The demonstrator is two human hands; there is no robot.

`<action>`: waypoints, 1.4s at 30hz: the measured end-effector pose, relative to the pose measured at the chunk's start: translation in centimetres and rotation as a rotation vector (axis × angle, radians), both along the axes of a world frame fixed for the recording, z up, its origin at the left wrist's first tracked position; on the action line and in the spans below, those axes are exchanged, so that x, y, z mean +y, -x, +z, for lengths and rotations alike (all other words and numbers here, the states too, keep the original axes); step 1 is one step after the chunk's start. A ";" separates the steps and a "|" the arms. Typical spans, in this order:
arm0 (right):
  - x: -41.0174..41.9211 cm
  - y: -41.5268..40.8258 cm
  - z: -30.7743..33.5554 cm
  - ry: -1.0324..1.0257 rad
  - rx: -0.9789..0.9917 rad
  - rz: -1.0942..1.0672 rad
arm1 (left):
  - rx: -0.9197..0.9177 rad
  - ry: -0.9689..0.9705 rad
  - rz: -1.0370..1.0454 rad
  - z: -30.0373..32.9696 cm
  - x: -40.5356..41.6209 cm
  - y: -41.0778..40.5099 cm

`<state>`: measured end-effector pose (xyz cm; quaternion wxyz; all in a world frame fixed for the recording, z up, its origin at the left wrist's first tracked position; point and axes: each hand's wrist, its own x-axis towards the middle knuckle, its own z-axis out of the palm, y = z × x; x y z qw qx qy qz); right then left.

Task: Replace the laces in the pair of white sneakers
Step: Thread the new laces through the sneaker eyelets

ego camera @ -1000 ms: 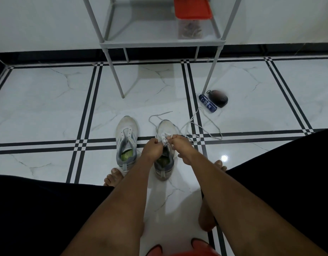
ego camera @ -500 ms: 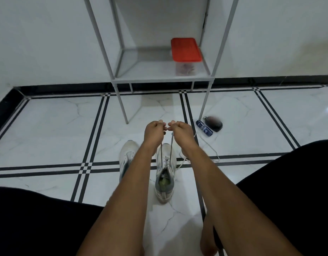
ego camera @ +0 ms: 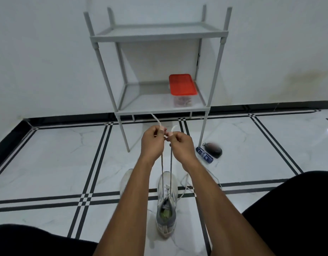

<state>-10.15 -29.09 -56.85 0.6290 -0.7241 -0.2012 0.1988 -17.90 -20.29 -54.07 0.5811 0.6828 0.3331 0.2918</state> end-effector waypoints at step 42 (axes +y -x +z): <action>-0.8 -0.4 4.3 -0.215 0.036 -0.063 | -0.098 -0.108 -0.006 2.7 -0.4 0.3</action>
